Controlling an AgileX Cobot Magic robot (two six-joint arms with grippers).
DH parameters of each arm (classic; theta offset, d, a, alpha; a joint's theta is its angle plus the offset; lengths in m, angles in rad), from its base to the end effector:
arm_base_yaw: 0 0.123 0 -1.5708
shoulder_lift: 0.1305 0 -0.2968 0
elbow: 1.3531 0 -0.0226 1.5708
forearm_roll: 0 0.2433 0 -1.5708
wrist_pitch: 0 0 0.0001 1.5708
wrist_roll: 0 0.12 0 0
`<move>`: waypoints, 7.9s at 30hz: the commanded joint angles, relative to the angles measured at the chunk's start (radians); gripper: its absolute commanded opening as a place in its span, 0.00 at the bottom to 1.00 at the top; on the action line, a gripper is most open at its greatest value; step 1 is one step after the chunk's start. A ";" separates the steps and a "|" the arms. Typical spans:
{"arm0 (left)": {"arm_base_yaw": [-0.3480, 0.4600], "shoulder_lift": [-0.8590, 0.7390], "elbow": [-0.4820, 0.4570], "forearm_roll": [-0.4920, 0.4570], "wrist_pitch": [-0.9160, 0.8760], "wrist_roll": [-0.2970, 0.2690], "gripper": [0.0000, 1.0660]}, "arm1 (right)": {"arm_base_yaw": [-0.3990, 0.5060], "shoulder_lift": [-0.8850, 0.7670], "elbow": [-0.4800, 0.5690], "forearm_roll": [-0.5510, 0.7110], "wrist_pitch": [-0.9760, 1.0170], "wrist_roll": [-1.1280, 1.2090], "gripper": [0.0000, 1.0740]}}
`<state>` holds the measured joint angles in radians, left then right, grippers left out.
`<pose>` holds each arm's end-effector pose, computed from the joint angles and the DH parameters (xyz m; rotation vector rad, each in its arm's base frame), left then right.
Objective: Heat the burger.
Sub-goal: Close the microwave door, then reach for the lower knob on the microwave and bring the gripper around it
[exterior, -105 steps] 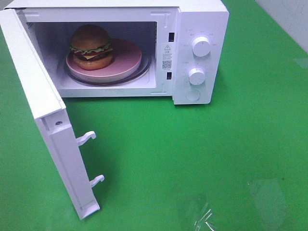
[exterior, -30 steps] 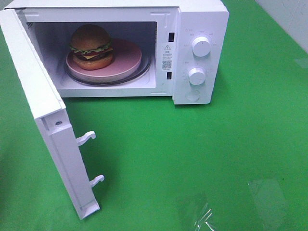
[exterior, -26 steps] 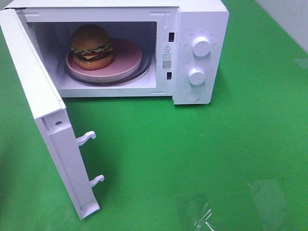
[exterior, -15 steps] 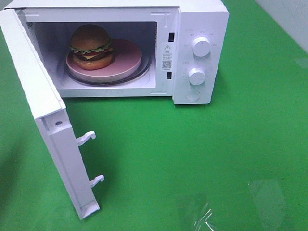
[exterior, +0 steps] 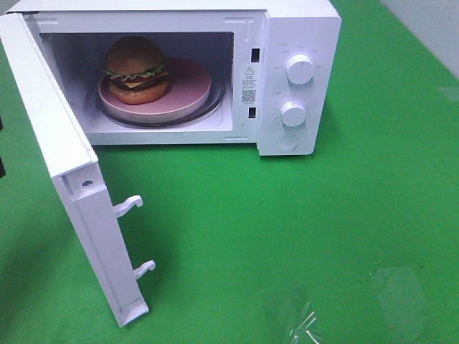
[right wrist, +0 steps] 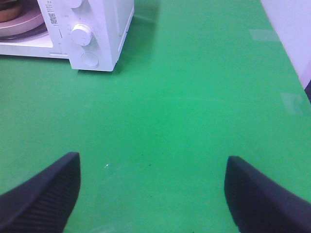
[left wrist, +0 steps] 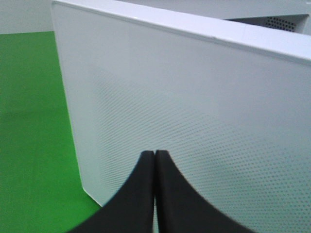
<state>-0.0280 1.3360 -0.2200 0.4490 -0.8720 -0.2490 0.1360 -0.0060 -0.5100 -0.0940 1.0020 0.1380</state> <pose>0.2235 -0.0461 0.1979 0.3136 1.7482 -0.2841 0.0046 -0.0090 0.2702 0.0039 1.9669 0.0683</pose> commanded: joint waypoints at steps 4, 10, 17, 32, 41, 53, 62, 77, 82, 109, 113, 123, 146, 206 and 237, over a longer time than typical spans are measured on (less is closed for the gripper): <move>-0.110 0.081 -0.015 -0.094 -0.034 0.085 0.00 | -0.006 -0.023 0.003 -0.007 0.000 -0.011 0.71; -0.218 0.155 -0.015 -0.216 -0.086 0.142 0.00 | -0.006 -0.023 0.003 -0.007 0.000 -0.011 0.71; -0.258 0.220 -0.018 -0.243 -0.123 0.145 0.00 | -0.006 -0.023 0.003 -0.007 0.000 -0.011 0.71; -0.336 0.287 -0.108 -0.283 -0.101 0.152 0.00 | -0.006 -0.023 0.003 -0.007 0.000 -0.011 0.71; -0.456 0.349 -0.203 -0.348 -0.087 0.163 0.00 | -0.006 -0.023 0.003 -0.007 0.000 -0.011 0.71; -0.517 0.404 -0.318 -0.362 -0.031 0.171 0.00 | -0.006 -0.023 0.003 -0.007 0.000 -0.011 0.71; -0.549 0.454 -0.407 -0.372 0.023 0.167 0.00 | -0.006 -0.023 0.003 -0.007 0.000 -0.011 0.71; -0.595 0.562 -0.618 -0.374 0.126 0.163 0.00 | -0.006 -0.023 0.003 -0.007 0.000 -0.011 0.71; -0.595 0.579 -0.668 -0.374 0.151 0.163 0.00 | -0.006 -0.023 0.003 -0.007 0.000 -0.011 0.71; -0.595 0.721 -0.956 -0.379 0.258 0.166 0.00 | -0.006 -0.023 0.003 -0.007 0.000 -0.012 0.71; -0.591 0.741 -0.992 -0.380 0.282 0.169 0.00 | -0.006 -0.023 0.003 -0.007 0.000 -0.012 0.71; -0.607 0.719 -0.999 -0.363 0.388 0.167 0.00 | -0.006 -0.023 0.003 -0.007 0.000 -0.011 0.71; -0.797 0.530 -0.964 -0.398 1.176 0.163 0.95 | -0.006 -0.023 0.003 -0.007 0.000 -0.012 0.71; -0.020 -0.365 -0.511 -0.494 1.974 0.292 0.94 | -0.006 -0.023 0.003 -0.007 0.000 -0.011 0.71; 0.009 -1.248 -0.284 -0.518 1.912 0.302 0.94 | -0.006 -0.023 0.003 -0.007 0.000 -0.011 0.71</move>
<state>-0.0210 0.0980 -0.5090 -0.0600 1.0480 0.0570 0.1360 -0.0060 -0.5100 -0.0940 1.0020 0.1380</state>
